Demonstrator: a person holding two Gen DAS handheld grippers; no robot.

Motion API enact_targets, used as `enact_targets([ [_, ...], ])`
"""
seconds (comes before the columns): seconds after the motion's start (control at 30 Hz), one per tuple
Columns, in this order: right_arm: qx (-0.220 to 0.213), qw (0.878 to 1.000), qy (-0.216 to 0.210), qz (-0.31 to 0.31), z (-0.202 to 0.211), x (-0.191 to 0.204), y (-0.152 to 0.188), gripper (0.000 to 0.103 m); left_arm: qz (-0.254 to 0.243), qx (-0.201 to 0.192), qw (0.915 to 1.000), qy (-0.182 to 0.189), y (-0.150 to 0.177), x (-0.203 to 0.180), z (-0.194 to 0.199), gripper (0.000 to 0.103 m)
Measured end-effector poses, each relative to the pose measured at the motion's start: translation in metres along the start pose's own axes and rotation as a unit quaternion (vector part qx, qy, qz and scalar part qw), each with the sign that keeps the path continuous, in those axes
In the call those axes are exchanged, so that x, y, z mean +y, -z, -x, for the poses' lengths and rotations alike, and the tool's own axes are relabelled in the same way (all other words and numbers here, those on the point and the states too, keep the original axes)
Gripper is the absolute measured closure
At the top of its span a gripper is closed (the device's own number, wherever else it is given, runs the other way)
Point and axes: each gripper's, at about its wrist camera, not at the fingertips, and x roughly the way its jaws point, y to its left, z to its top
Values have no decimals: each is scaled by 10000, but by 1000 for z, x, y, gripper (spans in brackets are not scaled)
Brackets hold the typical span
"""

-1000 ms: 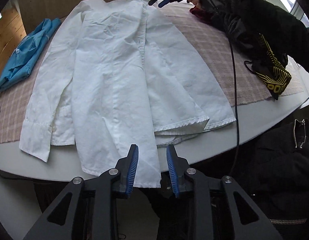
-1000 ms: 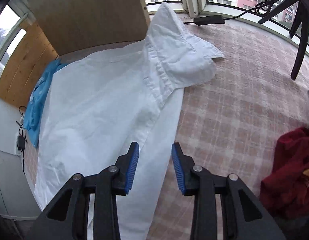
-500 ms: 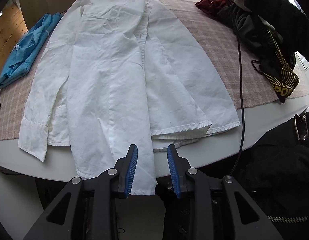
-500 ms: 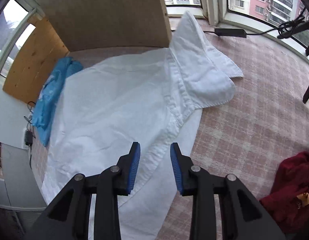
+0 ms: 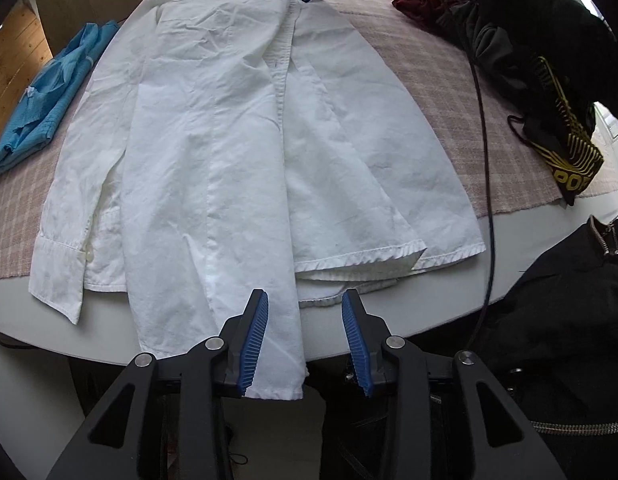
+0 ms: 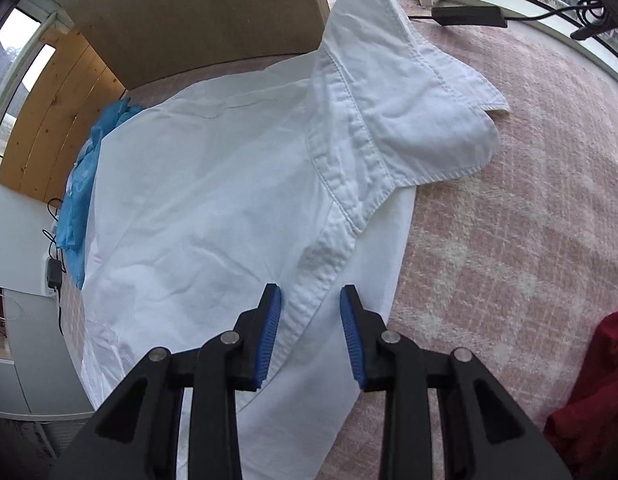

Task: Fold clothes

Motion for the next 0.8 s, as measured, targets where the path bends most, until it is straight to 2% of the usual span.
enact_targets([
  [0.1,-125,9995,170,221,-1,9,0,73,22,54,9998,-172,0,0,-6,68],
  [0.17,-156,9988,269,377,-3,14,2,85,136,95,9998,-126,2,6,-7,76],
  [0.2,-165,9987,270,404,-2,15,3,87,187,133,9997,-104,4,9,-8,89],
  [0.23,-188,9988,230,394,-1,15,3,91,260,167,9995,-21,5,12,-8,95],
  [0.27,-212,9989,190,383,1,14,3,99,332,187,9993,62,7,16,-7,96],
  [0.33,-259,9989,111,363,4,13,4,100,455,61,9988,186,10,22,0,102],
  [0.57,-552,9979,-43,349,29,11,-12,101,880,-398,9945,407,9,48,38,103],
  [0.8,-426,9991,43,19,22,0,-40,97,757,-276,9958,-438,19,79,25,102],
])
